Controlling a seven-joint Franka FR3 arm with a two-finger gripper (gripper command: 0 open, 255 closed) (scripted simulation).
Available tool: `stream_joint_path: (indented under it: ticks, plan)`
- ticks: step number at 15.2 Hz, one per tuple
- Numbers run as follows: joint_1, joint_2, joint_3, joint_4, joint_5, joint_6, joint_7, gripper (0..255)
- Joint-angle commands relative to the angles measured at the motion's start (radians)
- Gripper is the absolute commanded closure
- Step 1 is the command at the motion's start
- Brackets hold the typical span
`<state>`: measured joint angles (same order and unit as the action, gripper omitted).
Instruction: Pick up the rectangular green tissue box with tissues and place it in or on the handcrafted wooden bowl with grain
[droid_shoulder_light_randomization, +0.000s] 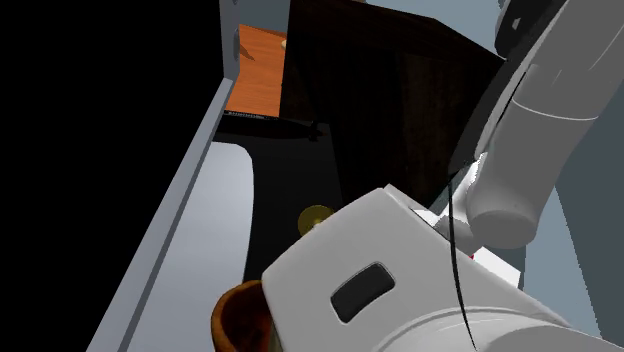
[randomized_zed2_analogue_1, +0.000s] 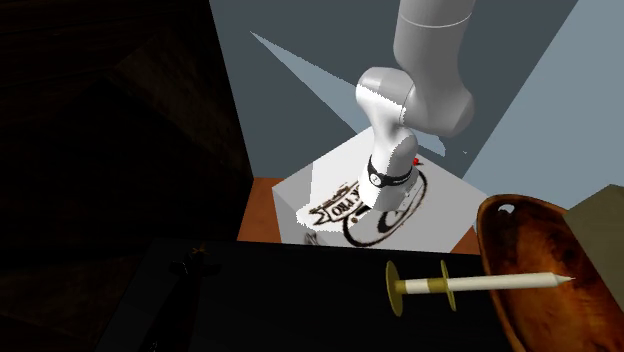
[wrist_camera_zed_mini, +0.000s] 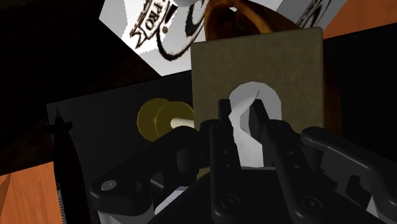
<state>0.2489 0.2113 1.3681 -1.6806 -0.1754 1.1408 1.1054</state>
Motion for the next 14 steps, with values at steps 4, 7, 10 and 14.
stream_joint_path:
  ticks: [4,7,10,14]
  plan:
    - [-0.022,-0.011,0.007,-0.061,0.006,0.056,-0.006,255]
    - [-0.021,-0.011,0.006,-0.061,0.006,0.056,-0.006,255]
    - [-0.021,-0.011,0.006,-0.061,0.006,0.056,-0.006,255]
    - [-0.025,-0.015,0.009,-0.063,0.008,0.057,-0.007,0]
